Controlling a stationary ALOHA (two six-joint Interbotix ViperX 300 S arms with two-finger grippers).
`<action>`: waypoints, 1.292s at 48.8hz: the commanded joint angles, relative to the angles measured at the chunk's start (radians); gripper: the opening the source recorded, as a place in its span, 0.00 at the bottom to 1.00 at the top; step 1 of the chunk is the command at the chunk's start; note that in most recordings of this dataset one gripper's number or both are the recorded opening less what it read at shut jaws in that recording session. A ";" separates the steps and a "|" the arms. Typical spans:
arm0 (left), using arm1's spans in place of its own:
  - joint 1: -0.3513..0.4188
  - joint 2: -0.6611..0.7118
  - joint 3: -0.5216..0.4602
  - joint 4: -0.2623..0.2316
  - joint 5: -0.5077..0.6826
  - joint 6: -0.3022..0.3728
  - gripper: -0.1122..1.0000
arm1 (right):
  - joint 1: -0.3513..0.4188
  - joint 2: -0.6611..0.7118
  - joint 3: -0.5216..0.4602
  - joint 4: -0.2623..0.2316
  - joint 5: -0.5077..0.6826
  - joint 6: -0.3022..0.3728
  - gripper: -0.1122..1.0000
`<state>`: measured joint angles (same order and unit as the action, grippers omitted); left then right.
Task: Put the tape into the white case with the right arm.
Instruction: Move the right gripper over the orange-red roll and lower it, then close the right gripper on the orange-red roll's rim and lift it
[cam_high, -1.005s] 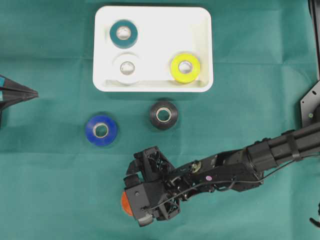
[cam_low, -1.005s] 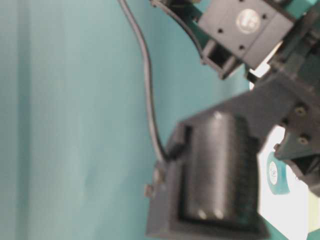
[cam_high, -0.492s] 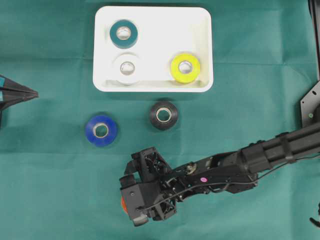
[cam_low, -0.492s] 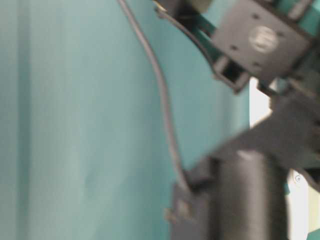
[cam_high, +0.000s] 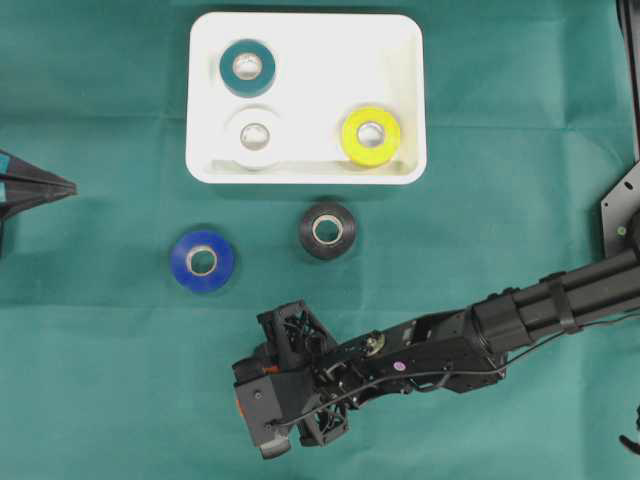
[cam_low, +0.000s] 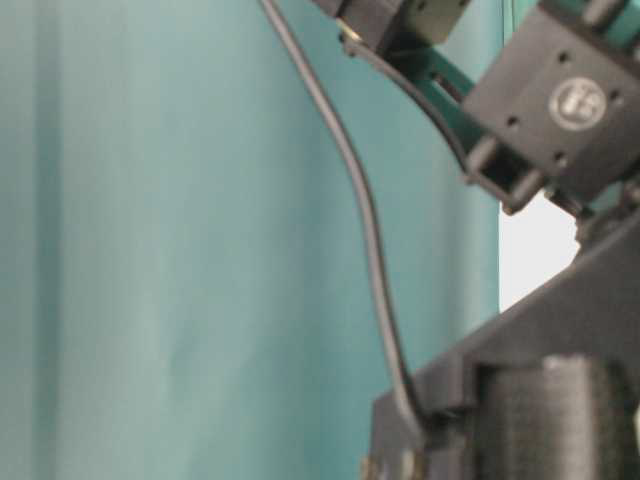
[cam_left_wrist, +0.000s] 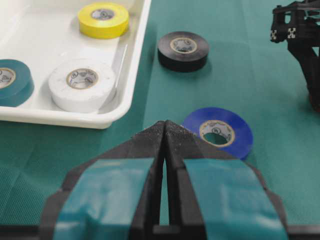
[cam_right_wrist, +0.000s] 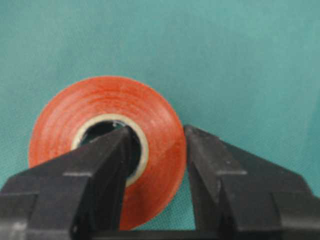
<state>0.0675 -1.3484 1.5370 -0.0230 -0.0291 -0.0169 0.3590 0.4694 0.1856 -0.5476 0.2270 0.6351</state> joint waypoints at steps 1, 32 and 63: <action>0.003 0.008 -0.012 -0.002 -0.005 0.000 0.10 | -0.002 -0.021 -0.020 0.000 0.003 0.002 0.13; 0.003 0.008 -0.012 -0.002 -0.005 -0.002 0.10 | 0.003 -0.170 0.005 -0.006 0.127 -0.002 0.11; 0.003 0.008 -0.012 -0.002 -0.005 -0.002 0.10 | -0.075 -0.218 0.008 -0.048 0.210 0.002 0.11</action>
<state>0.0675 -1.3484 1.5370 -0.0230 -0.0291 -0.0169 0.3206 0.2976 0.2010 -0.5860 0.4372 0.6366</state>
